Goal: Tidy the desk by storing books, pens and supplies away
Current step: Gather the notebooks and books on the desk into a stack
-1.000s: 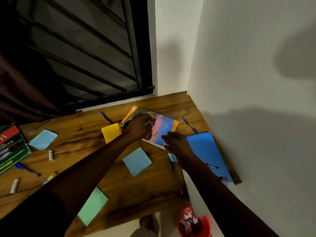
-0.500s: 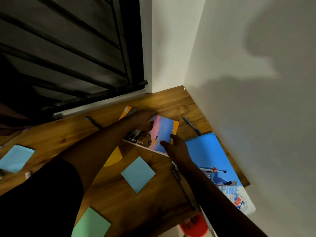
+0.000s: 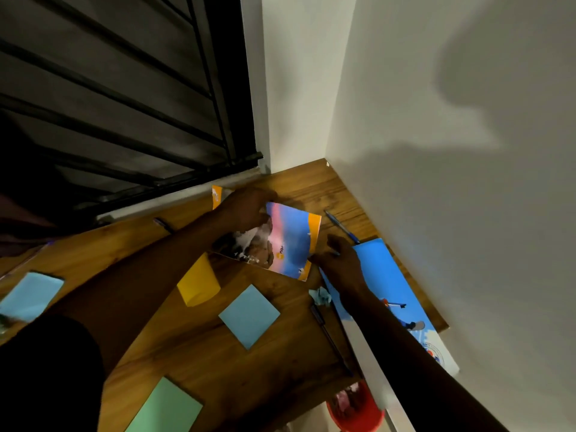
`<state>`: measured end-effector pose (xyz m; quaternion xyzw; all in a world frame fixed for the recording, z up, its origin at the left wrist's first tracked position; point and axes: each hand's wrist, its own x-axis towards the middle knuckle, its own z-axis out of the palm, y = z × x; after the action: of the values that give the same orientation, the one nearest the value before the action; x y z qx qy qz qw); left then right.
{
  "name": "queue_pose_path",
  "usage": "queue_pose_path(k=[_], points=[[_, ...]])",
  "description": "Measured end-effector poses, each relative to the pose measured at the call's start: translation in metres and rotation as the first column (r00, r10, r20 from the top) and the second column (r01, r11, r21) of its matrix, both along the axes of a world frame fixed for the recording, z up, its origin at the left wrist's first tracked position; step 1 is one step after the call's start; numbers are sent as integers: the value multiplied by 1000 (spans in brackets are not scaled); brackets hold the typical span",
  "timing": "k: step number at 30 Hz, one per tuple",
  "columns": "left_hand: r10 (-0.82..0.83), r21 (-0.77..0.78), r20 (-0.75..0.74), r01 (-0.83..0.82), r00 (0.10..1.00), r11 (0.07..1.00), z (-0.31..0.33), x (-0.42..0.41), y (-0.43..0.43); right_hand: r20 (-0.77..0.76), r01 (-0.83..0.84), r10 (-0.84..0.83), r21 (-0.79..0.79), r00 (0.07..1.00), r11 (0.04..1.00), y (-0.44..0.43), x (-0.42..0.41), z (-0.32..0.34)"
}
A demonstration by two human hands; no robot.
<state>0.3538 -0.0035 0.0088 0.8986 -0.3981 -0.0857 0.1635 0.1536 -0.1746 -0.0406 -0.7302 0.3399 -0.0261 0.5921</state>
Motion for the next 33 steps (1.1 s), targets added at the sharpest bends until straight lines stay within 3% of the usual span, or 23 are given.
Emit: queue_pose_path(k=[6, 10, 15, 19, 22, 25, 29, 33], points=[[-49, -225, 72, 64, 996, 972, 54, -41, 15, 179, -154, 132, 111, 975, 982, -32, -5, 25], [-26, -395, 62, 48, 998, 918, 83, -72, 8, 298, -114, 62, 162, 953, 980, -56, -19, 46], [18, -600, -128, -92, 992, 795, 100, -107, -18, 377, -129, 5, 305, 926, 944, -78, -45, 63], [70, -691, -357, -314, 931, 651, 91, -140, -46, 436, -211, 23, 389, 900, 896, -94, -71, 69], [178, -602, -608, -595, 774, 533, 65, -163, -62, 419, -195, 33, 348, 907, 917, -107, -90, 70], [237, -462, -766, -769, 597, 441, 35, -185, -73, 381, -209, 93, 274, 920, 939, -119, -109, 71], [249, -291, -885, -884, 394, 366, 6, -221, -86, 351, -246, 177, 161, 920, 956, -133, -128, 66], [233, -211, -920, -899, 316, 384, -11, -260, -99, 347, -240, 196, 87, 917, 967, -142, -140, 59]])
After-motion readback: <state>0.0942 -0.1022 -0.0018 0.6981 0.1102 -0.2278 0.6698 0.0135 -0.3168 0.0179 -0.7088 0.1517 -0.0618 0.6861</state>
